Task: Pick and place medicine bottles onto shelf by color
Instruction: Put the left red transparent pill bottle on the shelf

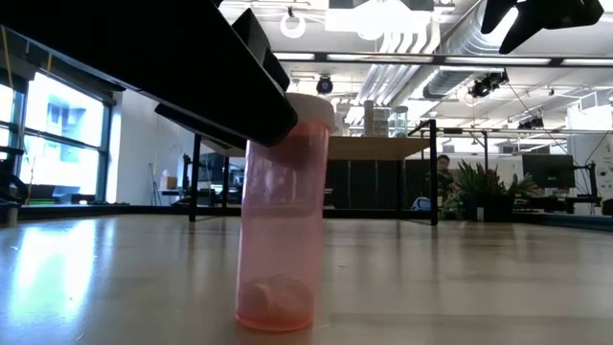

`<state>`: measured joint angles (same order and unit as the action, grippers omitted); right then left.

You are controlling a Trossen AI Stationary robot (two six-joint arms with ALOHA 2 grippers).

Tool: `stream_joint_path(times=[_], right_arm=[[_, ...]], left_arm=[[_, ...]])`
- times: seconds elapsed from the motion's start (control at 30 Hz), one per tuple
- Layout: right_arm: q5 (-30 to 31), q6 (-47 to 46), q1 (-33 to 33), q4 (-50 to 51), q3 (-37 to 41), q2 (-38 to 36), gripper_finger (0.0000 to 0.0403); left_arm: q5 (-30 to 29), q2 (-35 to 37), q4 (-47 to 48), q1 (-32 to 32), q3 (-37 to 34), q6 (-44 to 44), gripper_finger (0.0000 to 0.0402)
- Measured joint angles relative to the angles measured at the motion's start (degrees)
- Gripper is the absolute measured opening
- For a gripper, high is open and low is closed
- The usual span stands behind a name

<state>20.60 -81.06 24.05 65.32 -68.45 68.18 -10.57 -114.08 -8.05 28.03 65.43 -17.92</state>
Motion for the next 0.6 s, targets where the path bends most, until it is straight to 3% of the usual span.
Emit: stream_joint_path(times=[0.3, 0.6], right_arm=[[-0.7, -0.1, 0.0, 0.0, 0.0, 0.0, 0.0165], [-0.6, -0.1, 0.0, 0.0, 0.0, 0.0, 0.0165]], left_arm=[[0.7, 2.8, 1.1, -1.6, 0.0, 0.4, 0.0104], [1.0, 8.5, 3.7, -7.4, 0.0, 7.1, 0.0104]])
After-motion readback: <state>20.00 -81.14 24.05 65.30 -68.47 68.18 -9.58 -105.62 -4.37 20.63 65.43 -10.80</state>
